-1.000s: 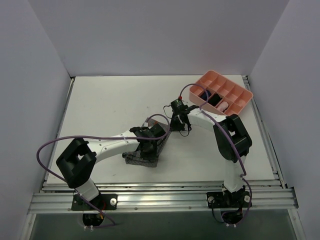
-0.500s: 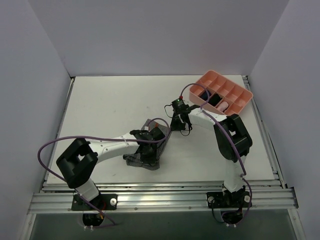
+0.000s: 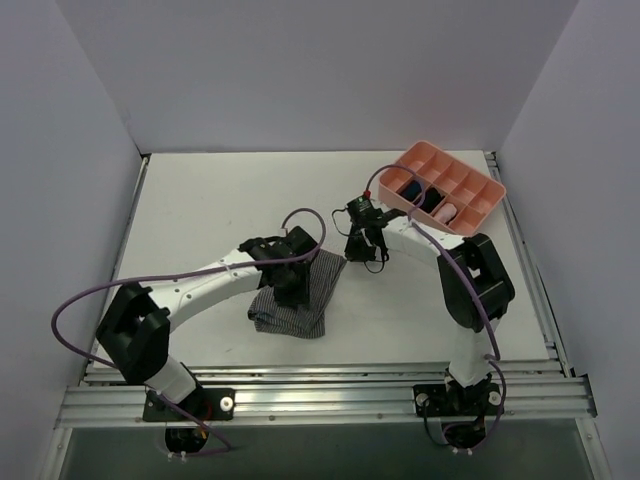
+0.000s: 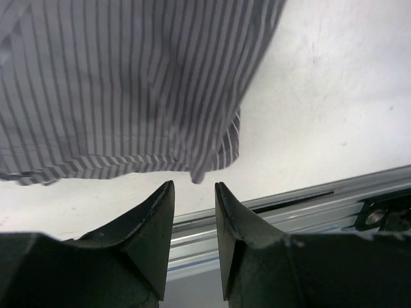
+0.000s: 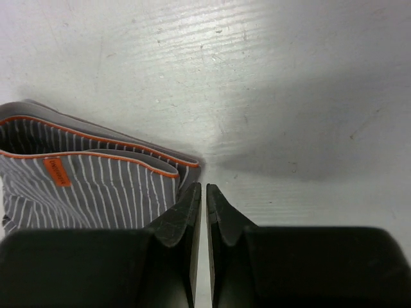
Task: Roll the underwear
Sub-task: Fold the underwear
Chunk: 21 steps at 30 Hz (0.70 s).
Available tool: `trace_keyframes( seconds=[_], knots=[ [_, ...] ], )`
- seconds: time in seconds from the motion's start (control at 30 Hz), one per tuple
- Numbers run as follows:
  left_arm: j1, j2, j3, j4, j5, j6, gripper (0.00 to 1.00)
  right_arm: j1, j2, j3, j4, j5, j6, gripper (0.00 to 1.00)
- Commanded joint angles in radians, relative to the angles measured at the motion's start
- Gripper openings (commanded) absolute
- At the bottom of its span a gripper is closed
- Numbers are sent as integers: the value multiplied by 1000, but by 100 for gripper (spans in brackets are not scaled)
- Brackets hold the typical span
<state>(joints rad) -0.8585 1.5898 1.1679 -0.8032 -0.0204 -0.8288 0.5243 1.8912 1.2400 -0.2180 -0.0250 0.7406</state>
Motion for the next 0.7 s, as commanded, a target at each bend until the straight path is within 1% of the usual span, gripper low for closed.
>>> trace_keyframes(
  seconds=[0.0, 0.1, 0.13, 0.17, 0.27, 0.3, 0.37, 0.5, 0.67],
  knots=[
    [88, -62, 53, -79, -9, 54, 40, 5, -79, 68, -72, 60, 19, 5],
    [209, -65, 53, -100, 0, 105, 40, 22, -60, 95, -55, 56, 29, 5],
    [237, -67, 50, -100, 4, 124, 40, 34, -54, 95, -37, 36, 32, 5],
    [289, -67, 44, -103, 7, 131, 40, 42, -47, 95, -3, 8, 39, 5],
    [358, -62, 3, -105, 20, 135, 40, 74, -11, 102, 34, -38, 43, 5],
    [390, -53, -11, -100, 49, 134, 40, 78, 11, 104, 38, -42, 46, 5],
    [409, -39, -43, -100, 56, 125, 40, 75, 31, 90, 43, -56, 65, 5],
    [414, -4, -105, -47, 82, 106, 40, 62, 60, 46, 46, -43, 63, 4],
    [412, 33, -207, -10, 85, 65, 40, 45, 43, -22, 34, 8, 57, 2]
  ],
)
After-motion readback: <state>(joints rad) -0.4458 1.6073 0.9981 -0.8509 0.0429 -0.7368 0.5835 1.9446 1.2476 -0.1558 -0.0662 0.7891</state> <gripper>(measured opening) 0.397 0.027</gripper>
